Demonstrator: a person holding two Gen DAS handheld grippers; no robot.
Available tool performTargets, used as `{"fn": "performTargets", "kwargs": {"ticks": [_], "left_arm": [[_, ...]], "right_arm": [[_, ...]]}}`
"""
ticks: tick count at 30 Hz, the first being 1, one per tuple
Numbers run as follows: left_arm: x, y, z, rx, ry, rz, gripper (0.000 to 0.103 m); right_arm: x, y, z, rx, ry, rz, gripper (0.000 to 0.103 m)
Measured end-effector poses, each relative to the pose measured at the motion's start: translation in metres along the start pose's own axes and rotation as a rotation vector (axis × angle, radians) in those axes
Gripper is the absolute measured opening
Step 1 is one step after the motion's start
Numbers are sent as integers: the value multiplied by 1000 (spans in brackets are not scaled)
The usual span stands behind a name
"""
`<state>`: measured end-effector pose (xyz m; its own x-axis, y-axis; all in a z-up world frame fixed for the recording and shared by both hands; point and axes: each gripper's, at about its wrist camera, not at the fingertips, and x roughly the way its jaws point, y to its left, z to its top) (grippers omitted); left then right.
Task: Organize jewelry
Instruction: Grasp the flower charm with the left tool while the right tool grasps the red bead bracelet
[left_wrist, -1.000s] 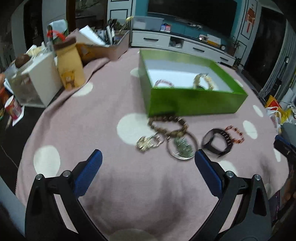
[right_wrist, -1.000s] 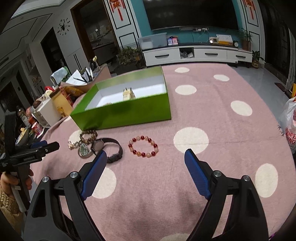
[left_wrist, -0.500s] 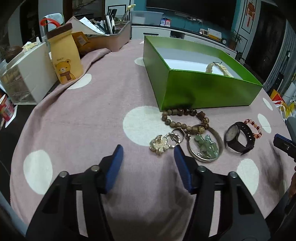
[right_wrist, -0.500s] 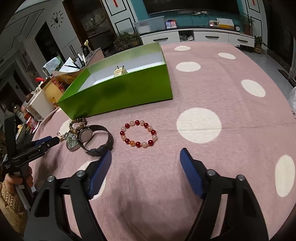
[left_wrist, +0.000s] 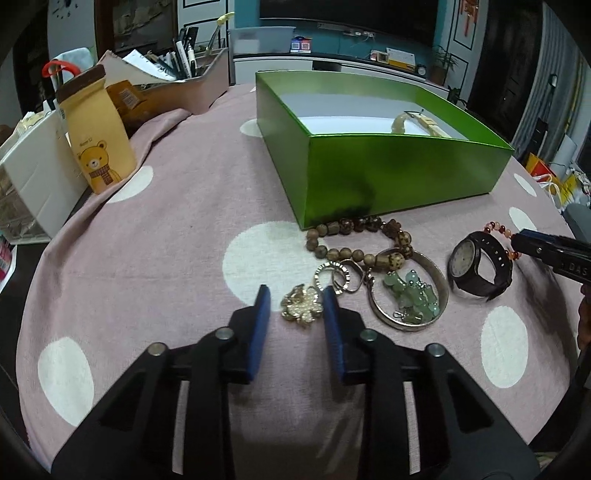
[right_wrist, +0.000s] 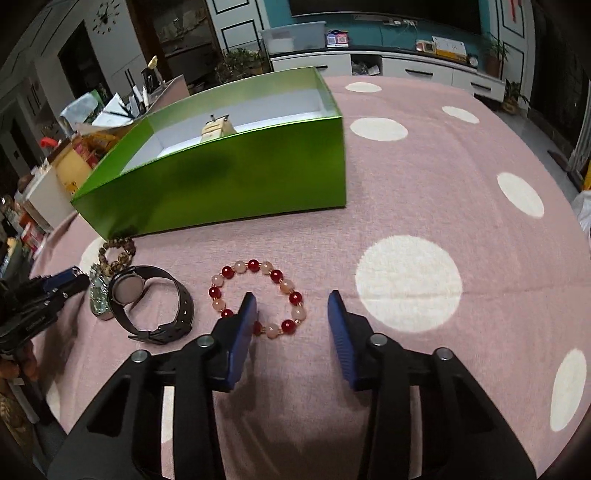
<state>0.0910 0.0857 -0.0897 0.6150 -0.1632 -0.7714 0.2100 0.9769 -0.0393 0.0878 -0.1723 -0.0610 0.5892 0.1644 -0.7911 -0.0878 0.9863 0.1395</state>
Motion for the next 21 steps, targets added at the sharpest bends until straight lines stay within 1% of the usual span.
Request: {"fn": "performTargets", "kwargs": {"ticks": [1, 3, 6, 7, 13, 16, 21], "left_arm": [[0, 0, 0, 1, -2, 0, 24], [0, -1, -1, -3, -4, -1, 23], [-2, -1, -3, -16, -7, -4, 23], [-3, 0, -4, -22, -8, -4, 23], [-9, 8, -8, -82, -10, -11, 22], [-15, 12, -10, -111, -17, -17, 22], [-32, 12, -9, -127, -42, -21, 22]], "right_arm": [[1, 3, 0, -18, 0, -10, 34], [2, 7, 0, -54, 0, -35, 23], [2, 10, -1, -85, -3, -60, 10], [2, 10, -1, -85, -5, -61, 8], [-4, 9, -2, -75, -28, -68, 7], [-19, 11, 0, -64, -73, -60, 7], [-47, 13, 5, -57, -139, -39, 7]]}}
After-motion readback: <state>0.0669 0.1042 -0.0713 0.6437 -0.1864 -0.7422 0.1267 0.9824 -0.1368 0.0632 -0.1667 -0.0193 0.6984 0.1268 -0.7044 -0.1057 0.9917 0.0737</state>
